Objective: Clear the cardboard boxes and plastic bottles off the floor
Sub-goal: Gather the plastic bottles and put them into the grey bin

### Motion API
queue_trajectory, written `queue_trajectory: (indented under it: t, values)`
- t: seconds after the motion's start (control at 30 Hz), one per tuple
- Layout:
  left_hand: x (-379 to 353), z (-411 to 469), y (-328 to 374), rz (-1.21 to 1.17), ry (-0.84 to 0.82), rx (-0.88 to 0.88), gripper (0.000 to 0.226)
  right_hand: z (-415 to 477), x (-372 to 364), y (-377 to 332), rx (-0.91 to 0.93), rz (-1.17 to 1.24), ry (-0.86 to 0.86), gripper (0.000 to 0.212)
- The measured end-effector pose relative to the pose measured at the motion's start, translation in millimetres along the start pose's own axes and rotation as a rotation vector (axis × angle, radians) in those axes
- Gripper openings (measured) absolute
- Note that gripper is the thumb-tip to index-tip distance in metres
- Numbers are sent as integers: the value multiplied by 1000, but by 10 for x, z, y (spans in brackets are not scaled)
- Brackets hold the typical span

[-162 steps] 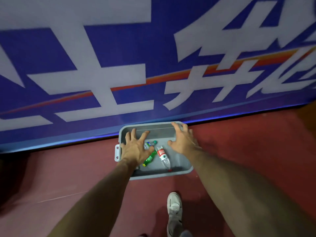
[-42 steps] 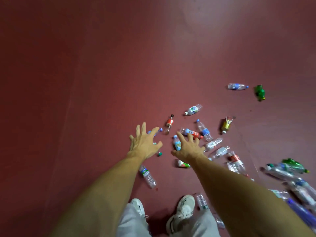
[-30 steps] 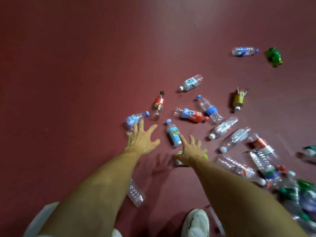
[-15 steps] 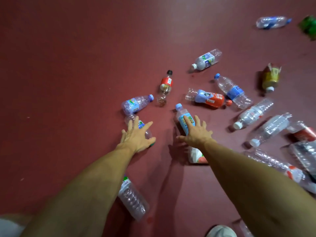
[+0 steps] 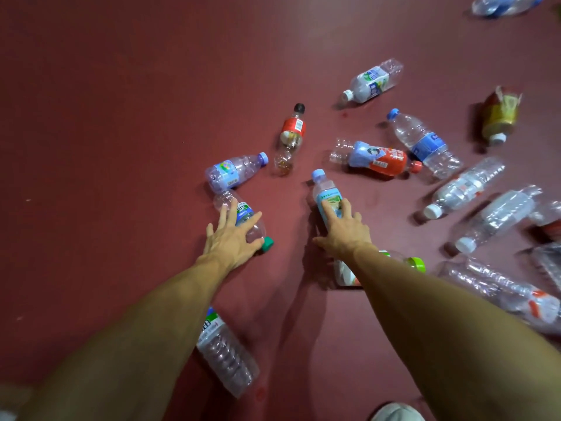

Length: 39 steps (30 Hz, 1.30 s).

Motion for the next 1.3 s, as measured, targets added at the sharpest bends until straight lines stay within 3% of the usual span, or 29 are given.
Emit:
queue_trajectory:
  t: [0.17, 0.63, 0.73, 0.93, 1.13, 1.3]
  values:
    - [-20, -63, -86, -20, 41, 4, 68, 45, 120, -103, 26, -30, 71, 70]
    - [0, -229, -217, -68, 17, 33, 63, -184, -111, -416, 166, 50, -9, 79]
    - [18, -153, -108, -98, 36, -21, 57, -182, -138, -416, 179, 16, 19, 78]
    - [72, 91, 71, -239, 114, -117, 42, -73, -142, -361, 150, 192, -17, 78]
    - [46, 149, 64, -205, 93, -146, 88, 5, -260, -354, 163, 360, -51, 83]
    - [64, 250, 208, -244, 55, -124, 89, 51, -231, -357, 165, 432, -63, 96]
Point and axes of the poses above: each hand's wrist, its own z-axis towards the middle knuckle, its own x-axis out of the back of the hand, y = z × x, the point moved 4 cm from there along z, towards the middle knuckle, and after that the axes turned 11 degrees about -y, right-handed, at the moved point
